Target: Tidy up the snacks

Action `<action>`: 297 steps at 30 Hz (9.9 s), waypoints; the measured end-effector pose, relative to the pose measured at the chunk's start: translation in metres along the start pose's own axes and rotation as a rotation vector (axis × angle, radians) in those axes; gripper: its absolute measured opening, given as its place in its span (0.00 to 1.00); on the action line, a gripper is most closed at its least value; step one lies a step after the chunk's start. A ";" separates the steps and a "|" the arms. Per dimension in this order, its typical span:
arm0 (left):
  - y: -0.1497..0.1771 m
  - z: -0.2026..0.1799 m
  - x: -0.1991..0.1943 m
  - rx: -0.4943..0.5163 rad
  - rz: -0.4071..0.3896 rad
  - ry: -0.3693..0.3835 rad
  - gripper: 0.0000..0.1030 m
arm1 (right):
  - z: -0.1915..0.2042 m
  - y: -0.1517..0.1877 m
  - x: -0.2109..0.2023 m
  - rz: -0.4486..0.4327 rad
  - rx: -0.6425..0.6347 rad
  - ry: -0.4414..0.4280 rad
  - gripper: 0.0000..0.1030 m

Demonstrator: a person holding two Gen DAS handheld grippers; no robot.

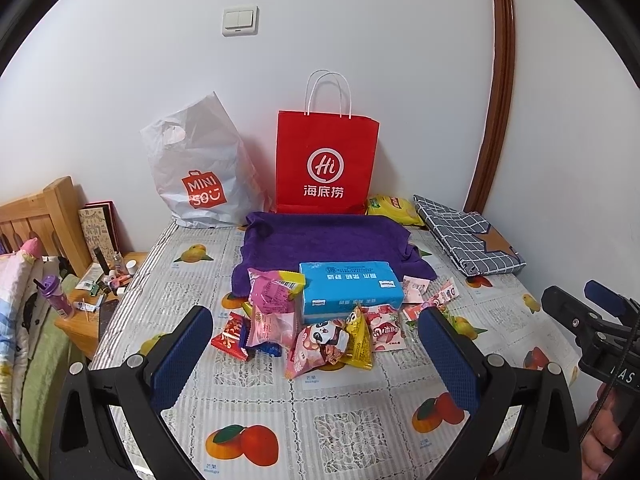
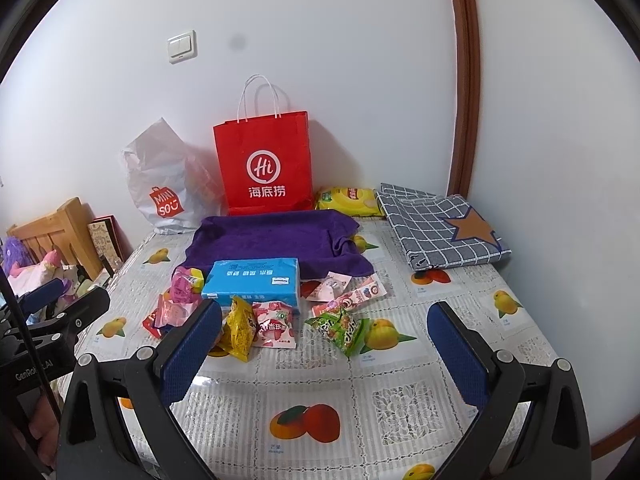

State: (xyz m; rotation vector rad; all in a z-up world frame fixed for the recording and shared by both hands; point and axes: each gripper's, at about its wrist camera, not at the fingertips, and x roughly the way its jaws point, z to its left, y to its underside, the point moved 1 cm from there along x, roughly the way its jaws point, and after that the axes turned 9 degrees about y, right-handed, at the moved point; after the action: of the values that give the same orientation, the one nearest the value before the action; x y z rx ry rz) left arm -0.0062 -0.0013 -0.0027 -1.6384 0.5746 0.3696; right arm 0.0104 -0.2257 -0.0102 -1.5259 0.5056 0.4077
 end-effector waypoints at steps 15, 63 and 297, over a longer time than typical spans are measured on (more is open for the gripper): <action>0.002 0.000 -0.001 -0.004 0.001 -0.015 1.00 | 0.001 0.001 0.001 0.004 -0.006 -0.004 0.98; 0.028 0.099 0.137 -0.121 0.174 -0.058 1.00 | 0.000 0.040 0.187 0.147 -0.057 -0.033 0.84; -0.122 0.119 0.380 -0.156 0.503 0.094 0.64 | 0.099 -0.133 0.376 0.223 -0.115 -0.106 0.91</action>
State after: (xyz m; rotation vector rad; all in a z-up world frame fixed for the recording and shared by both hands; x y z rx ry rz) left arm 0.3849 0.0662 -0.1284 -1.6531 1.0554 0.7221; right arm 0.4027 -0.1516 -0.1079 -1.5542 0.5791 0.6967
